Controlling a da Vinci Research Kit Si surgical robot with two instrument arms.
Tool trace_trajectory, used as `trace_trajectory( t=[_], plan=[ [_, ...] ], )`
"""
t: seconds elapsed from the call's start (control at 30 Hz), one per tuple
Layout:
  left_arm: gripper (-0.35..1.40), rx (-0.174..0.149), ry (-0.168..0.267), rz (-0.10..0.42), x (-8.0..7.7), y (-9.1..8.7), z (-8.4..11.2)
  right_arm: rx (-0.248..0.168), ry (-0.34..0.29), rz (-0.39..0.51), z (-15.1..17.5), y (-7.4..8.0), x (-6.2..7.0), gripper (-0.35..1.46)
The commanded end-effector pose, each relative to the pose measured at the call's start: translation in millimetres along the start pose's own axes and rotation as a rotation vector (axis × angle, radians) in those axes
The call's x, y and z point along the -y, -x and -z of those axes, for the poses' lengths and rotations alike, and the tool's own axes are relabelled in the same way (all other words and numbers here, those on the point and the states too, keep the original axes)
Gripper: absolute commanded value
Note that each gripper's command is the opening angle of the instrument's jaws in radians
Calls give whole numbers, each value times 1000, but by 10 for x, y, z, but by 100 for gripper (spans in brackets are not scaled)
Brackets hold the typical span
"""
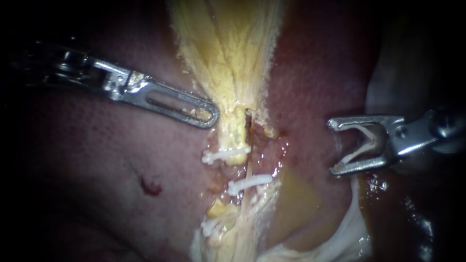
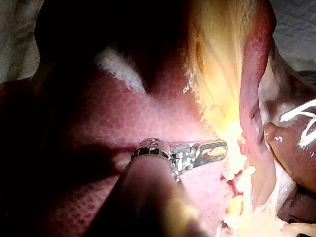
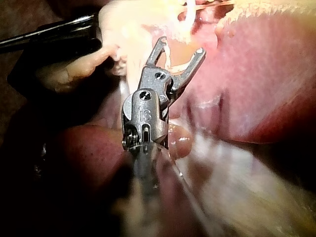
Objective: Clipping second clip right tube
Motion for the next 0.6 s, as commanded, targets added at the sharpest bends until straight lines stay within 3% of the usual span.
trace_trajectory(
  t=[0.03, 0.4, 0.6],
  plan=[
    [-35, -1, -2, 0, 0, 1, 2, 0, 0, 0, 0, 0, 0, 50],
    [-35, 20, 15, 9, 2, 11, 73, 0, -1, 1, 0, -2, 2, 50],
    [-35, 29, 15, 12, 3, 11, 86, 0, 1, 0, -3, -3, 1, 50]
  ],
)
